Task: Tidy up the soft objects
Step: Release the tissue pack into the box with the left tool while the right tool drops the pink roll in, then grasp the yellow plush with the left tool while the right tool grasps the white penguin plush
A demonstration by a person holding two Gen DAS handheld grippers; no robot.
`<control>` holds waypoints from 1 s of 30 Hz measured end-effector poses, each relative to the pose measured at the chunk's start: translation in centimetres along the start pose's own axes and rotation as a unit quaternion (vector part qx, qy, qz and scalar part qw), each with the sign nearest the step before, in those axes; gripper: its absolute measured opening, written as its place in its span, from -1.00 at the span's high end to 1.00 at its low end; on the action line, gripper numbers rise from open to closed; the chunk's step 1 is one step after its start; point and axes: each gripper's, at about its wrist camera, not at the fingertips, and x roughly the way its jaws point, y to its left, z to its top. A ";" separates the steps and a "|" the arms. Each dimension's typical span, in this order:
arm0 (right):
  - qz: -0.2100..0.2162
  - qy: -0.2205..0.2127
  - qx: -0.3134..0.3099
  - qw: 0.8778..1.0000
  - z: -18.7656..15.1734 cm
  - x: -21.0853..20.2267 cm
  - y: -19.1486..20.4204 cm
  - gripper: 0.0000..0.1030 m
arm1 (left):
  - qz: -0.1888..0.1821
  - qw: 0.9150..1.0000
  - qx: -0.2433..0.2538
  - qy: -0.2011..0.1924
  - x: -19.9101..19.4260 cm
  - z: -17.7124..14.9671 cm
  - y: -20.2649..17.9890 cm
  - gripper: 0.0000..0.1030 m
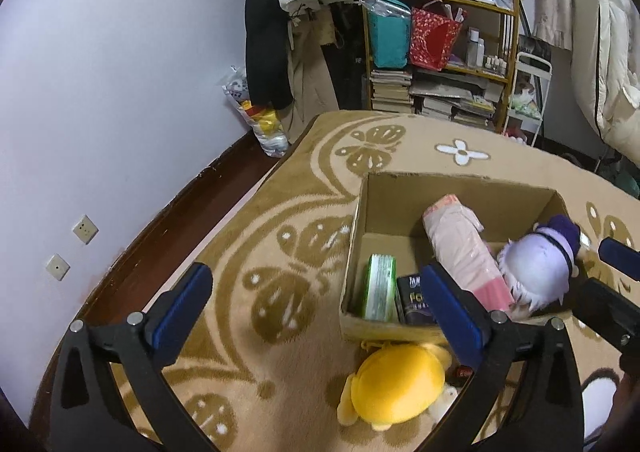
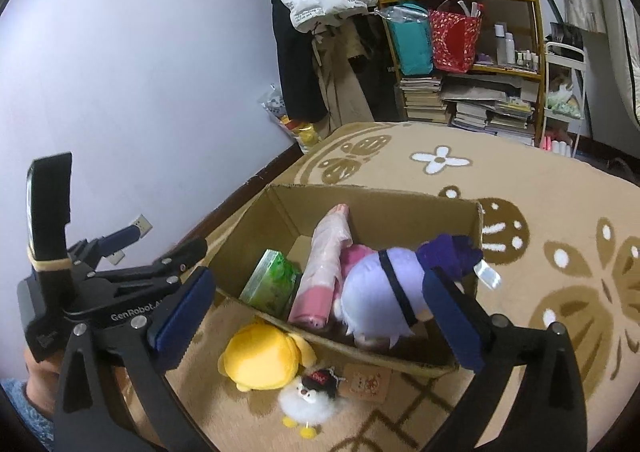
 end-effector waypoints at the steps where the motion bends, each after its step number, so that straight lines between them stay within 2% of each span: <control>1: -0.003 0.000 0.001 1.000 -0.3 -0.1 0.2 -1.00 | 0.000 1.000 0.001 0.001 -0.1 0.0 0.0 -0.99; 9: -0.006 0.005 0.003 1.000 -1.8 -0.9 1.0 -1.00 | 0.001 1.000 0.011 0.006 -1.8 -1.1 -0.2 -0.99; 15: -0.019 0.013 0.002 1.000 -3.3 -1.7 0.9 -1.00 | -0.015 1.000 0.004 0.017 -2.4 -1.8 0.1 -0.99; 21: -0.037 0.026 -0.003 0.999 -4.6 -1.9 0.5 -1.00 | -0.021 0.999 -0.003 0.040 -1.8 -2.7 0.3 -0.99; 30: -0.046 0.063 -0.015 0.997 -6.0 0.3 0.5 -1.00 | -0.019 0.997 0.002 0.075 0.1 -4.0 -0.1 -0.99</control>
